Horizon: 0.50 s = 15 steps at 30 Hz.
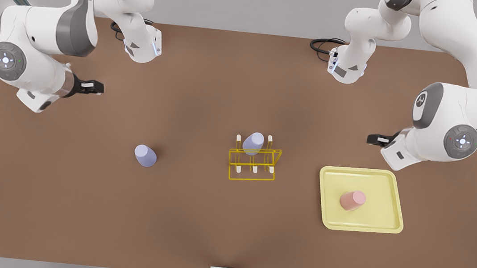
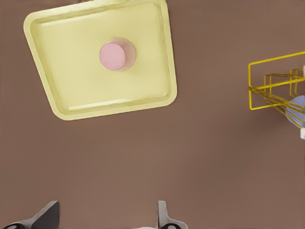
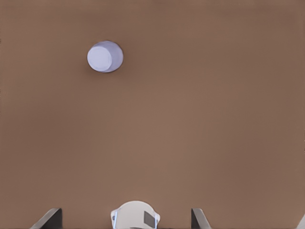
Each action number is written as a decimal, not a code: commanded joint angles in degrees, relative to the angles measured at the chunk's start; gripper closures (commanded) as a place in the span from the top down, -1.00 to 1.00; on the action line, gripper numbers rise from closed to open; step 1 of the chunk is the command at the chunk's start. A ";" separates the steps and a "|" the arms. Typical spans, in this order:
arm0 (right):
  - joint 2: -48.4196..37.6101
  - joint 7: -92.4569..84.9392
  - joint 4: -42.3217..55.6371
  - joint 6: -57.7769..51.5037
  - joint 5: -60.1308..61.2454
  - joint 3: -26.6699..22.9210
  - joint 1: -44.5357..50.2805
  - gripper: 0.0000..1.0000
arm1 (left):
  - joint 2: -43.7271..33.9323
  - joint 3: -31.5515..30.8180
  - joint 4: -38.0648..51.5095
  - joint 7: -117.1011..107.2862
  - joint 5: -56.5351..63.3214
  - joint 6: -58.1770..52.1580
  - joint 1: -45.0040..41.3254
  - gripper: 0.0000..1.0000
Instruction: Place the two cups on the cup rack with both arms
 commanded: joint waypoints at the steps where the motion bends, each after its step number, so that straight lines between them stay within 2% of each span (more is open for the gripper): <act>1: -0.16 1.34 -0.17 12.07 0.44 -0.02 -0.31 1.00 | -0.05 0.01 -0.04 -6.00 -0.42 7.95 -0.01 1.00; 2: 0.02 1.26 -0.17 11.98 -0.09 -0.02 -0.31 1.00 | 0.21 0.01 -0.13 -6.00 -0.42 8.12 -0.01 1.00; 3: 0.54 0.99 -0.17 12.25 -0.44 0.07 -0.04 1.00 | 4.07 0.36 -0.04 -6.09 -0.16 11.45 0.08 1.00; 5: 9.24 1.26 3.43 15.93 -1.59 0.60 2.76 1.00 | 15.94 1.85 2.16 -6.09 -0.33 21.91 1.66 1.00; 7: 15.04 1.69 4.32 22.88 -0.97 0.68 3.73 1.00 | 22.27 1.94 3.30 -6.09 -0.24 28.86 2.28 1.00; 11: 21.55 7.32 3.00 33.86 -0.71 0.68 5.41 1.00 | 25.44 1.85 2.60 -6.09 -0.51 35.55 2.28 1.00; 15: 21.38 7.76 -4.38 45.29 0.88 0.68 5.32 1.00 | 27.46 1.85 1.81 -6.00 -0.42 38.00 2.28 1.00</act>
